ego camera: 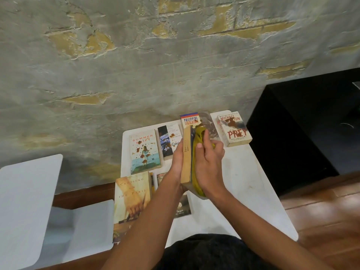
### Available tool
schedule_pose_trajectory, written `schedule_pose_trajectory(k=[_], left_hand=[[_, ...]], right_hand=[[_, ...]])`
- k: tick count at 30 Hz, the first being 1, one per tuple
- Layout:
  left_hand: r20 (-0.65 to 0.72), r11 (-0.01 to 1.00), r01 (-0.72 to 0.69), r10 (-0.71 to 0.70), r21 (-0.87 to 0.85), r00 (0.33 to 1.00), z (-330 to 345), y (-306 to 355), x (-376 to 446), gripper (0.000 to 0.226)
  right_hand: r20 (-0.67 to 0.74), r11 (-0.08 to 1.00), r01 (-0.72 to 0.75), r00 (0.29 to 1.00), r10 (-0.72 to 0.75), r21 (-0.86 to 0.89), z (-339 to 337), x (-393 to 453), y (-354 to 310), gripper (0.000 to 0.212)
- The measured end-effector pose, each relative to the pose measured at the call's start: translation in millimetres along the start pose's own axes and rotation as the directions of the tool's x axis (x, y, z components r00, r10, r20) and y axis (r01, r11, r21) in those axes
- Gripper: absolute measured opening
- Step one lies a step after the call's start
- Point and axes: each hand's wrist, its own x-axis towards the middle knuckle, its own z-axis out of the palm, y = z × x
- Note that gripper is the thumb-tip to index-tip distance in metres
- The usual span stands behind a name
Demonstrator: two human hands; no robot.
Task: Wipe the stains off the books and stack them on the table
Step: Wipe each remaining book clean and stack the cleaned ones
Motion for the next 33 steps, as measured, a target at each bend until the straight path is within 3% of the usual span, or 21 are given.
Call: schedule_pose_trajectory(k=[4, 10, 13, 16, 20, 22, 24, 27, 30, 33], left_hand=[[0.045, 0.993, 0.095, -0.092, -0.077, 0.995, 4, -13, -4, 0.053], [0.039, 0.956, 0.267, -0.273, 0.118, 0.961, 18, -9, -7, 0.070], [0.158, 0.913, 0.392, -0.406, 0.113, 0.900, 5, -5, -8, 0.090], [0.292, 0.900, 0.428, -0.433, 0.086, 0.853, -7, -2, -8, 0.087], [0.341, 0.877, 0.472, -0.473, 0.092, 0.813, -26, -7, -5, 0.093], [0.288, 0.867, 0.485, -0.495, 0.112, 0.820, -39, -11, 2, 0.099], [0.142, 0.874, 0.472, -0.485, 0.113, 0.863, -51, -17, 11, 0.100], [-0.053, 0.929, 0.340, -0.335, 0.144, 0.941, -69, -27, 24, 0.085], [-0.228, 0.957, 0.200, -0.151, 0.209, 0.962, -92, -40, 29, 0.072], [-0.424, 0.928, 0.163, -0.006, 0.336, 0.906, -108, -59, 33, 0.107]], right_hand=[[-0.059, 1.000, 0.009, 0.998, -0.009, -0.003, -4, 24, -20, 0.051], [-0.191, 0.994, -0.038, 0.981, 0.018, -0.098, -15, 85, -10, 0.050], [-0.220, 0.987, -0.029, 0.976, -0.007, -0.157, -18, 92, 8, 0.050], [-0.236, 0.983, -0.071, 0.971, 0.030, -0.171, -23, 90, 29, 0.049], [-0.228, 0.978, -0.114, 0.971, 0.073, -0.174, -28, 82, 50, 0.051], [-0.183, 0.978, -0.117, 0.980, 0.085, -0.174, -28, 74, 59, 0.052], [-0.166, 0.975, -0.188, 0.972, 0.168, -0.115, -32, 67, 73, 0.052], [-0.191, 0.944, -0.330, 0.928, 0.321, -0.017, -49, 58, 99, 0.048], [-0.173, 0.895, -0.443, 0.879, 0.444, 0.048, -66, 45, 127, 0.048], [-0.154, 0.868, -0.493, 0.854, 0.496, 0.065, -80, 30, 156, 0.051]])
